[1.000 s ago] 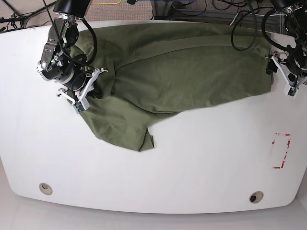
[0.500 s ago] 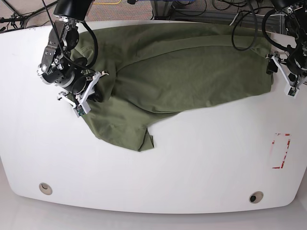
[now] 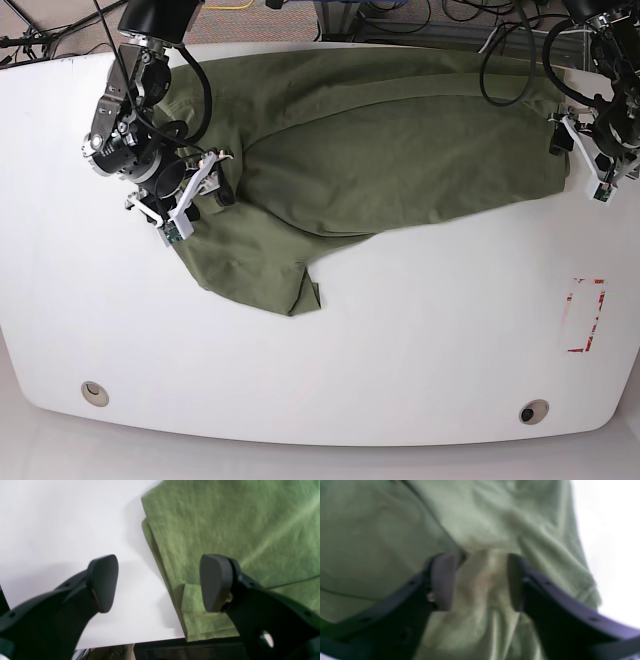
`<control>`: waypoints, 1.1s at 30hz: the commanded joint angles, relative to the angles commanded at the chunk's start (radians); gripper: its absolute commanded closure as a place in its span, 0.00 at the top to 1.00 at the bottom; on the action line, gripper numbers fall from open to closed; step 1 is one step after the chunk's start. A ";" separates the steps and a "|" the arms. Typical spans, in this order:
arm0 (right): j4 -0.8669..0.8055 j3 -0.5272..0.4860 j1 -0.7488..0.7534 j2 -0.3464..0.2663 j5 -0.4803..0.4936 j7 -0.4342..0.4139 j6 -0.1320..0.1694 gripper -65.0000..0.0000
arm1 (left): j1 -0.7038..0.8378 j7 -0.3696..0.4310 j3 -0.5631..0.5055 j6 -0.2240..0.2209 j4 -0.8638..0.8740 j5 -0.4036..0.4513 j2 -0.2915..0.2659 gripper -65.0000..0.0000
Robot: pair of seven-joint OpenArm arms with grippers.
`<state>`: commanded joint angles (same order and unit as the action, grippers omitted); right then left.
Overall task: Fold the T-shirt properly
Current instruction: 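Move the right gripper with its held fabric along the shirt side, then pull the held shirt edges with both grippers back toward the robot base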
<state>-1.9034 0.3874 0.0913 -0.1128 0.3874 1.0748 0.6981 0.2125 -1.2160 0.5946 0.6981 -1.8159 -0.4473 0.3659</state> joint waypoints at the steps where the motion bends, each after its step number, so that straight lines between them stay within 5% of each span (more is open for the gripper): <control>1: -0.017 0.012 0.011 -0.002 0.000 0.000 0.000 0.65 | 0.002 0.000 0.000 0.000 -0.002 -0.002 0.000 0.74; 13: -0.114 0.193 0.218 0.008 0.011 0.002 0.000 0.65 | 0.061 -0.078 0.003 0.000 -0.107 -0.003 -0.017 0.74; 23: -0.114 0.275 0.362 0.006 0.175 -0.002 0.000 0.65 | 0.180 -0.077 0.051 0.000 -0.140 0.003 -0.091 0.74; 33: -0.114 0.292 0.402 0.005 0.195 0.000 0.000 0.65 | 0.238 -0.081 0.092 0.000 -0.138 -0.003 -0.107 0.74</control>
<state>-2.0169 0.6790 0.4933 -0.1082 0.5823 1.0748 0.6981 0.4503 -1.2973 0.6866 0.6981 -1.9540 -0.4503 0.2585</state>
